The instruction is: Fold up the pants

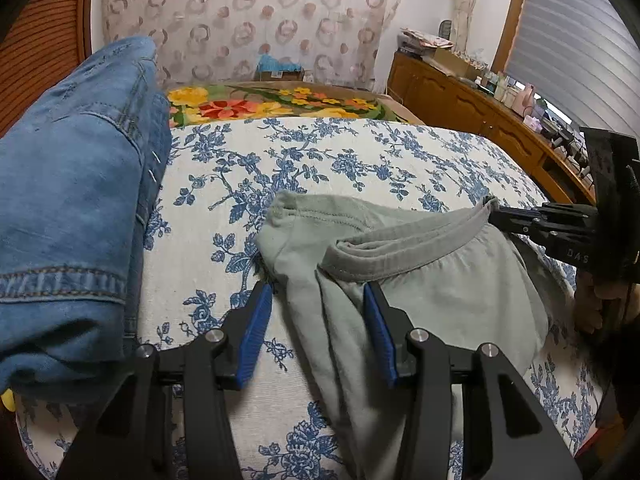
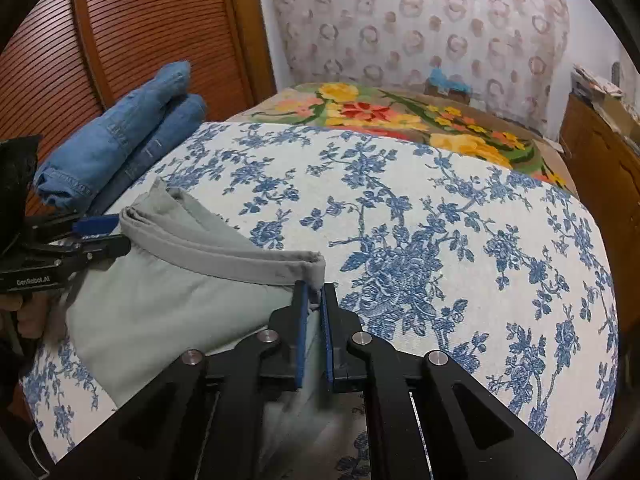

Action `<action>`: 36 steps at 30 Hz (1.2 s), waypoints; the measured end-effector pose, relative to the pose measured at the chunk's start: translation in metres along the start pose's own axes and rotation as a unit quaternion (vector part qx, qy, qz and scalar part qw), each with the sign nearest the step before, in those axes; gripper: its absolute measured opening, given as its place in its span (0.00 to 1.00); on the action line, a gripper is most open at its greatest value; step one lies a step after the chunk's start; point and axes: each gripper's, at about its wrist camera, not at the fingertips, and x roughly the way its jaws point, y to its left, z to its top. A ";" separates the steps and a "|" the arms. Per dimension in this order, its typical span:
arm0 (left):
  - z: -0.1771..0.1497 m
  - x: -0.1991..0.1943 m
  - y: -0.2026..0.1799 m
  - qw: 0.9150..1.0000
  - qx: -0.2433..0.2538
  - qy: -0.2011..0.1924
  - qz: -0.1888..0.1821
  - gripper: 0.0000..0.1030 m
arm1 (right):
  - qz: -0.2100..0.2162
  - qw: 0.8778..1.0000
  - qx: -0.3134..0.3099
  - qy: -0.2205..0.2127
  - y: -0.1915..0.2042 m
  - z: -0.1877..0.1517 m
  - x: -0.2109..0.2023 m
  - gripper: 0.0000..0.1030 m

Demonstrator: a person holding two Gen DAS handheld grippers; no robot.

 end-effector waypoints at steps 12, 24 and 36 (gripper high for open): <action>0.000 0.000 -0.001 1.000 0.001 0.000 0.001 0.46 | -0.024 1.000 0.005 0.002 0.006 -0.022 -0.029 0.29; -0.021 -0.040 -0.018 1.000 0.016 -0.020 -0.016 0.46 | -0.019 0.999 0.041 0.007 0.010 -0.067 -0.067 0.31; -0.061 -0.064 -0.020 0.999 0.007 -0.010 -0.037 0.43 | 0.017 0.999 0.050 0.004 0.030 -0.078 -0.071 0.31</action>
